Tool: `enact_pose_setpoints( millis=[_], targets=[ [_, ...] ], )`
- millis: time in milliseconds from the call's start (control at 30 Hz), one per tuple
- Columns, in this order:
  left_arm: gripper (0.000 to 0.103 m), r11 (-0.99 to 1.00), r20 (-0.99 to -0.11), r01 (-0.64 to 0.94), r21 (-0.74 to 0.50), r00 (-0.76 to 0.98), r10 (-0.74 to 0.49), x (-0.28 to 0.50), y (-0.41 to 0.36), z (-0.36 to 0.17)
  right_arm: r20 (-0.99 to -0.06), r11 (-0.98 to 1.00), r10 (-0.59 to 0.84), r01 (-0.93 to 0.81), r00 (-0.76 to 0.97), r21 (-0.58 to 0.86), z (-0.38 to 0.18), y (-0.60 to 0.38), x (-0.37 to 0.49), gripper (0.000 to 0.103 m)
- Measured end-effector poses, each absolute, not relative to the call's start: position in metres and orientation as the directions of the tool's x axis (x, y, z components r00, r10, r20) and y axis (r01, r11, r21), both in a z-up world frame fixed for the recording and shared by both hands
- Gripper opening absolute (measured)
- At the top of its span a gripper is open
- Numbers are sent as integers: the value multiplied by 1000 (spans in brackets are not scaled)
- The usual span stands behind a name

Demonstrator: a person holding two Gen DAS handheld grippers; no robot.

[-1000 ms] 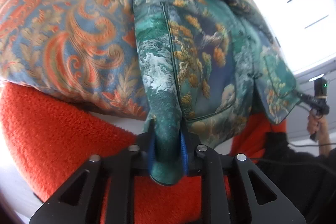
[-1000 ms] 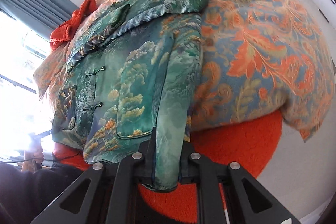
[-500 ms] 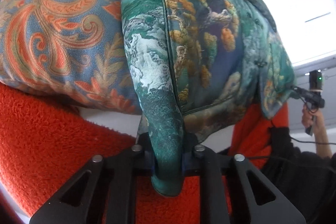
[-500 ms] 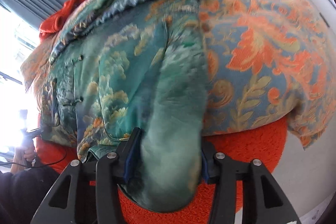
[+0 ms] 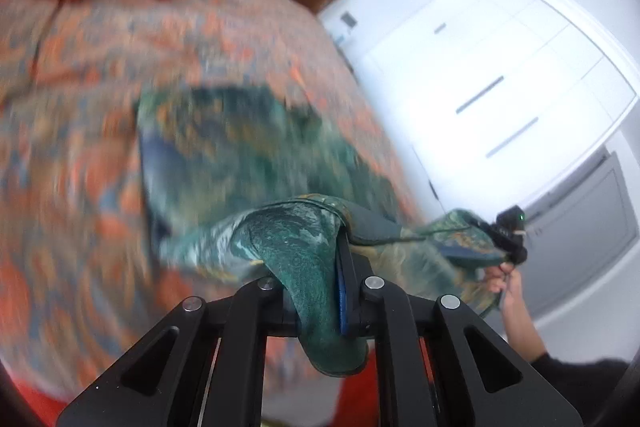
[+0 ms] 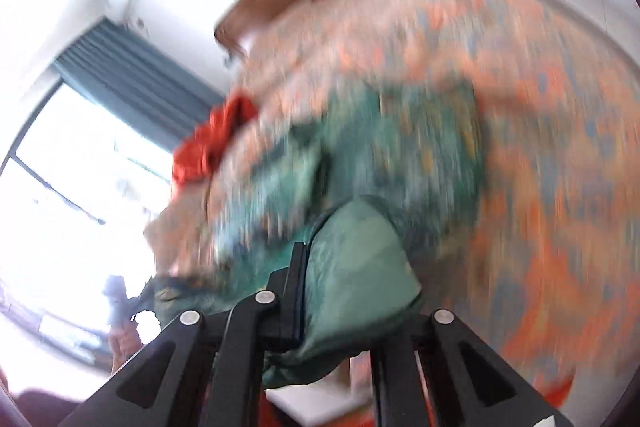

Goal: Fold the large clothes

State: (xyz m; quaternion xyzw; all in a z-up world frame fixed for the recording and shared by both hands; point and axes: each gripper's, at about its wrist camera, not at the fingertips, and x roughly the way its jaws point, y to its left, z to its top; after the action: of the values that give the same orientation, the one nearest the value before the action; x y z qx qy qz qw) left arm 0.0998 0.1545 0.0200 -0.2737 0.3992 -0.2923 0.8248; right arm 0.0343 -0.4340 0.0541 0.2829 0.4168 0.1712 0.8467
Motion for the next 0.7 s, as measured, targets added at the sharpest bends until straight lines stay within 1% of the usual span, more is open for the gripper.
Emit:
enact_pose_setpoints(
  millis=[100, 167, 267, 367, 433, 467, 533, 567, 600, 633, 667, 700],
  targets=[
    [11, 709, -494, 235, -665, 573, -654, 160, 147, 21, -561, 770, 490, -29, 667, 637, 55, -445, 95, 11],
    [11, 742, -524, 216, -635, 585, -618, 195, 135, 13, -558, 780, 439, 10, 705, 626, 42, -448, 137, 11],
    [13, 824, -636, 159, -545, 563, -529, 239, 112, -11, -594, 807, 341, 97, 729, 582, 15, -445, 179, 11],
    [22, 828, -680, 102, -552, 521, -517, 260, 109, -32, -642, 813, 271, 186, 717, 551, -15, -433, 206, 15],
    [39, 791, -660, 81, -606, 504, -557, 265, 117, -36, -654, 775, 287, 231, 700, 588, -31, -434, 214, 24],
    [43, 779, -647, 85, -621, 504, -572, 266, 117, -39, -635, 731, 317, 244, 704, 637, -38, -440, 215, 32],
    [56, 756, -613, 121, -643, 510, -603, 260, 123, -28, -570, 634, 381, 243, 728, 734, -45, -455, 215, 42],
    [58, 755, -605, 140, -641, 513, -609, 256, 126, -24, -538, 589, 405, 239, 739, 772, -46, -461, 213, 56],
    [62, 755, -601, 149, -639, 515, -611, 255, 127, -19, -499, 543, 421, 231, 757, 808, -44, -470, 211, 62],
    [66, 750, -594, 159, -643, 515, -618, 252, 131, -18, -482, 524, 429, 224, 764, 822, -42, -475, 209, 62],
    [67, 742, -589, 160, -651, 510, -627, 249, 136, -18, -464, 509, 441, 212, 768, 834, -38, -481, 209, 63],
    [67, 740, -589, 155, -654, 509, -628, 253, 137, -19, -456, 509, 439, 204, 774, 836, -34, -484, 208, 69]
  ],
)
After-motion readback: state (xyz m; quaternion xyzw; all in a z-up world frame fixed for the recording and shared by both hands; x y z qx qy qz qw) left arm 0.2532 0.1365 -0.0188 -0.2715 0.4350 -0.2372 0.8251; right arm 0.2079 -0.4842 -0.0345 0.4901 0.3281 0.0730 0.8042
